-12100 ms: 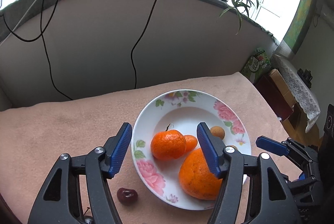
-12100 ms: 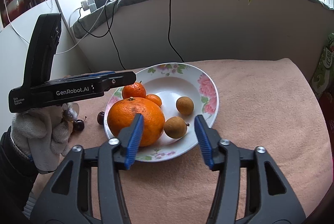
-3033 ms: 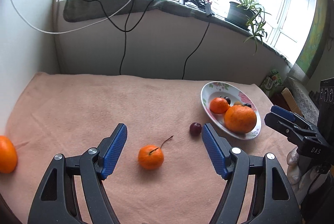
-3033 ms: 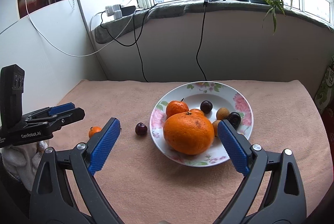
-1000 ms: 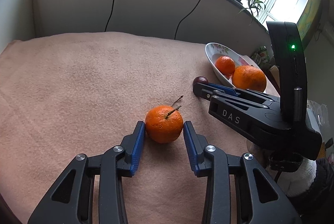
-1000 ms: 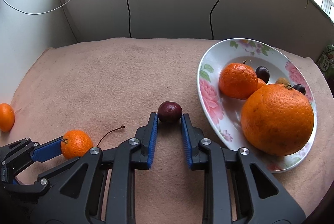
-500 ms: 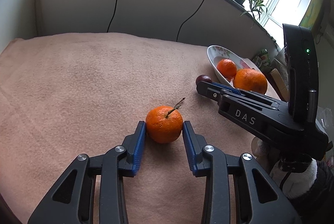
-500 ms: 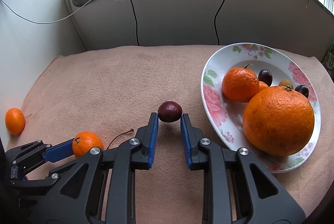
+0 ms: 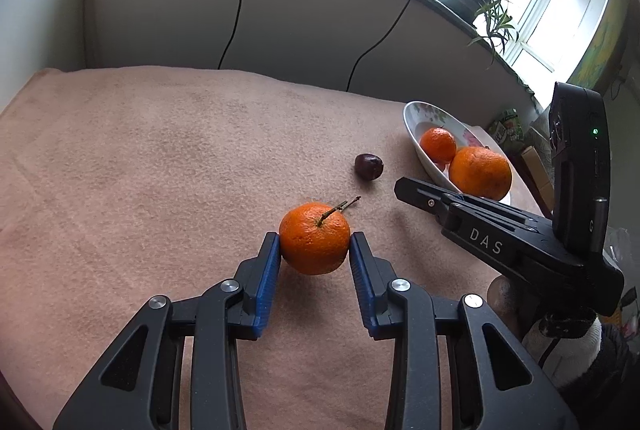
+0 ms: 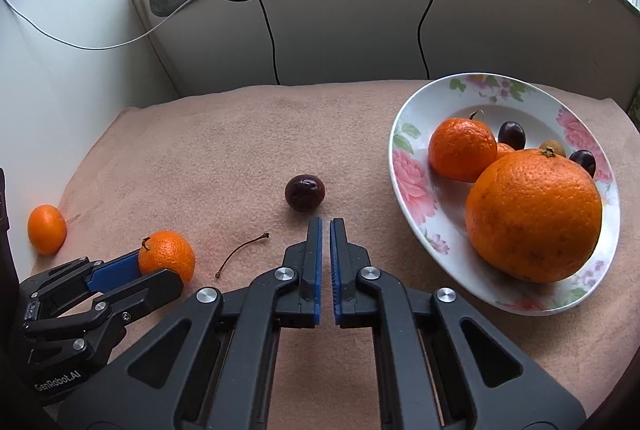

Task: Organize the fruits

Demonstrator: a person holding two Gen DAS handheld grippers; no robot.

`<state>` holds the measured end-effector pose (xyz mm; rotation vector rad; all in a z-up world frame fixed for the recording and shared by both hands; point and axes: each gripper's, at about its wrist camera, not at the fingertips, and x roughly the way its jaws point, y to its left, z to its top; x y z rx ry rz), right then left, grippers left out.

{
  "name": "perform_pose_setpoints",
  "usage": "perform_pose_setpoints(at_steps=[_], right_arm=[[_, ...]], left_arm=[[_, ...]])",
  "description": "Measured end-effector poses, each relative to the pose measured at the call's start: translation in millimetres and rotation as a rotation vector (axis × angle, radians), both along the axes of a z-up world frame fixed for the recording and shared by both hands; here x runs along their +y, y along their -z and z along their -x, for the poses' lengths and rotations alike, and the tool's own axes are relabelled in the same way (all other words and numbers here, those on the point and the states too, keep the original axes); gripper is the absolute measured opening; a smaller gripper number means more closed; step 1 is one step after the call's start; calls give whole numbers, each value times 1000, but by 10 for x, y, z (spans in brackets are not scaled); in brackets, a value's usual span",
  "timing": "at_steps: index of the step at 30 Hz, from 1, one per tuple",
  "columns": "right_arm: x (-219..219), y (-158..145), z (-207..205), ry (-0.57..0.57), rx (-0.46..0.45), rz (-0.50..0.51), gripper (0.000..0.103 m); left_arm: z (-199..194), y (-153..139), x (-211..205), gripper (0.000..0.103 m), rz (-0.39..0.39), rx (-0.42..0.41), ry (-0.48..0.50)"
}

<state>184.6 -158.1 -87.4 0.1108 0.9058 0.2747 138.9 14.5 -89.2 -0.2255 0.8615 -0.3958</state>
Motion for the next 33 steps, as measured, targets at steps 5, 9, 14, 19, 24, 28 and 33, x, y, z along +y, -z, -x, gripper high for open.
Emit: perform_pose_setpoints(at_steps=[5, 9, 14, 19, 24, 28, 33], right_arm=[[122, -21, -38, -51, -8, 40, 5], [246, -12, -109, -60, -5, 88, 17], [287, -14, -178, -52, -19, 107, 43], [318, 33, -273, -44, -9, 137, 42], [328, 37, -255, -53, -12, 124, 25], [281, -15, -203, -58, -23, 91, 25], [220, -184, -78, -78, -52, 32, 25]], left_arm=[[-4, -7, 50, 34, 10, -2, -20], [-3, -17, 60, 34, 12, -5, -23], [-4, -33, 72, 34, 16, -12, -22], [-22, -12, 71, 34, 20, -7, -20], [-23, -22, 65, 34, 19, -8, -19], [-26, -56, 64, 34, 18, -13, -25], [-33, -142, 48, 34, 19, -28, -30]])
